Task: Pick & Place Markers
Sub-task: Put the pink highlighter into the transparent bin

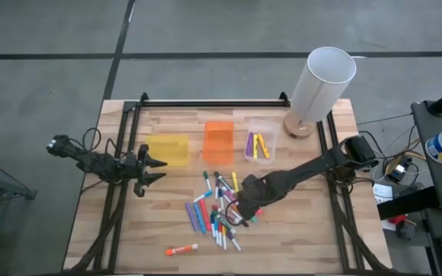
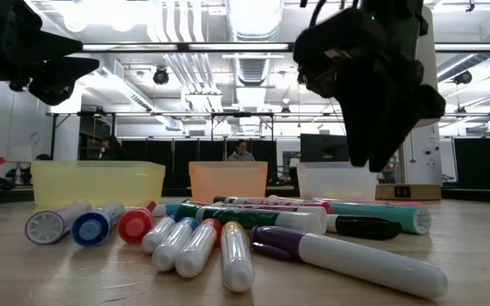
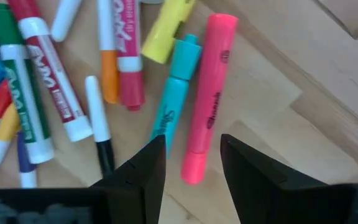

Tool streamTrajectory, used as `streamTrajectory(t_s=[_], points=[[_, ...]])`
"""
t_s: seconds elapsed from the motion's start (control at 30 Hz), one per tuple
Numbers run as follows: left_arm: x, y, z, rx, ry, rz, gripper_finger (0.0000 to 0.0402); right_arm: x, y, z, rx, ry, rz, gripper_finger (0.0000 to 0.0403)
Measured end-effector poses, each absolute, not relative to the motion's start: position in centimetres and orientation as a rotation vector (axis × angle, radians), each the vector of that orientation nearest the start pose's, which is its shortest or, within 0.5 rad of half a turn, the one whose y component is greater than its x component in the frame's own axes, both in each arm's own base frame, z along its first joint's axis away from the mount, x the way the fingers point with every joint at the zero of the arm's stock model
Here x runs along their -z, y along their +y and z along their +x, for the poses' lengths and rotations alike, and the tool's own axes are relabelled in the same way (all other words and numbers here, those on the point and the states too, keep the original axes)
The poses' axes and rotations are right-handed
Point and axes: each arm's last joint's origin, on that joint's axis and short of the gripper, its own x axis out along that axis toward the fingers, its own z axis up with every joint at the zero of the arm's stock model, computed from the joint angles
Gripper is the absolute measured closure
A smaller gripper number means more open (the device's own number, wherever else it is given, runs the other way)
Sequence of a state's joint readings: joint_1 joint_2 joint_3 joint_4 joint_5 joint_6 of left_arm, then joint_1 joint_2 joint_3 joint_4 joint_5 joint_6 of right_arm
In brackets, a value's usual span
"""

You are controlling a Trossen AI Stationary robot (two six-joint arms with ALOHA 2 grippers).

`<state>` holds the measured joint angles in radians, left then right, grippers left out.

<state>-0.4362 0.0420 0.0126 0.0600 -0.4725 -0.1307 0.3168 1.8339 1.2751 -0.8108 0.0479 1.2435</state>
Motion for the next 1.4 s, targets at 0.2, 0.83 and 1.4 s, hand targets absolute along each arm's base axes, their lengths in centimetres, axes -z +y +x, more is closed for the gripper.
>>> streamTrajectory(t_s=[0.2, 0.83, 1.4], points=[[-17.0, -2.9, 9.3, -0.034, -0.03, -0.144, 0.0223, -16.6, 10.6, 32.6, 0.627, 1.246, 0.843, 0.0255], [-17.0, -2.9, 9.3, -0.034, -0.03, -0.144, 0.0223, -13.8, 9.7, 31.0, 0.666, 1.276, 0.871, 0.0322], [-17.0, -2.9, 9.3, -0.034, -0.03, -0.144, 0.0223, -21.4, 5.3, 33.4, 0.747, 1.284, 0.64, 0.0353]])
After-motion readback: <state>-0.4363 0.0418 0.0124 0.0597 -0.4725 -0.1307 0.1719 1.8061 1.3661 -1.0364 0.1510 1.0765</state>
